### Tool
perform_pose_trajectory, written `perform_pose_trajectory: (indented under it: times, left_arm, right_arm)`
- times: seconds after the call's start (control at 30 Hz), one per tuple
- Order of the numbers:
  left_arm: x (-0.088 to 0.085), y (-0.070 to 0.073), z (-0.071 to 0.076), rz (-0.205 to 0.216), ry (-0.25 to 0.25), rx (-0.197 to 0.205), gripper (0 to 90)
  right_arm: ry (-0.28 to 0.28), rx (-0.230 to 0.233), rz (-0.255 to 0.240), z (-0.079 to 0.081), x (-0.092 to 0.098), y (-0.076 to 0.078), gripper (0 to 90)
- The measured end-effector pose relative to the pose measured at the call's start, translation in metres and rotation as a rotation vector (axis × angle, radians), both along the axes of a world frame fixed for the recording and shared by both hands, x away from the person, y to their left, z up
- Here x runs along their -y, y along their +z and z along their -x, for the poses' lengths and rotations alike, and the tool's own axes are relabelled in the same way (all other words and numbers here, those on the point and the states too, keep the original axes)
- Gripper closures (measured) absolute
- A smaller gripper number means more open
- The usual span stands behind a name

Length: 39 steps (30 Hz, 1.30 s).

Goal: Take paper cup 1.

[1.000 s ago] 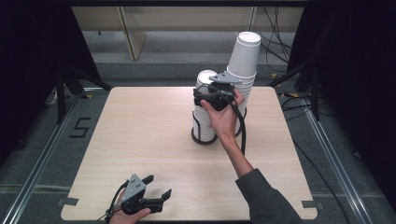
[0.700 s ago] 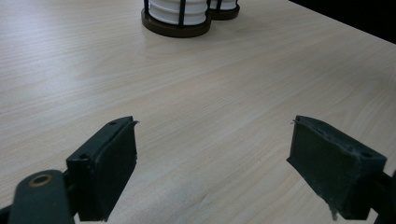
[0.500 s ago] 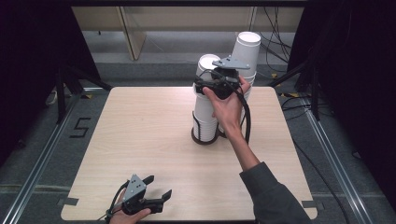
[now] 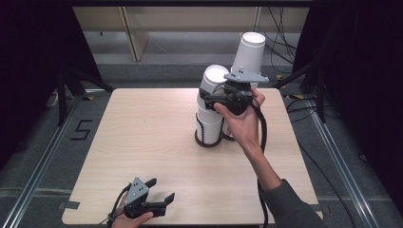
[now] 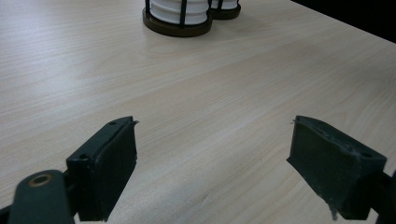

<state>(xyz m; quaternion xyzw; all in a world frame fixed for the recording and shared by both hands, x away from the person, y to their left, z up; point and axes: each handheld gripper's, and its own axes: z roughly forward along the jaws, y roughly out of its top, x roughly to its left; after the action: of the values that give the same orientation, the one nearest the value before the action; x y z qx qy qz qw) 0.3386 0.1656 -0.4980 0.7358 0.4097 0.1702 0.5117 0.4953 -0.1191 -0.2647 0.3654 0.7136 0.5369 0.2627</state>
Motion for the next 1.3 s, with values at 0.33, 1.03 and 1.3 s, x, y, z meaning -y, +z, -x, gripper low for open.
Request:
perform_pose_trajectory:
  times: [0.33, 1.03, 1.3]
  left_arm:
    - [-0.001, 0.001, 0.0, -0.021, 0.009, -0.005, 14.4]
    - [-0.001, 0.001, 0.0, -0.015, 0.013, -0.002, 14.4]
    - [0.0, 0.0, 0.0, -0.002, 0.015, -0.001, 14.4]
  right_arm:
    - [0.121, -0.03, -0.004, 0.04, 0.008, -0.024, 19.3]
    - [0.281, -0.149, 0.039, 0.057, -0.008, -0.114, 19.2]
    - [0.296, -0.145, 0.063, 0.061, -0.008, -0.131, 19.2]
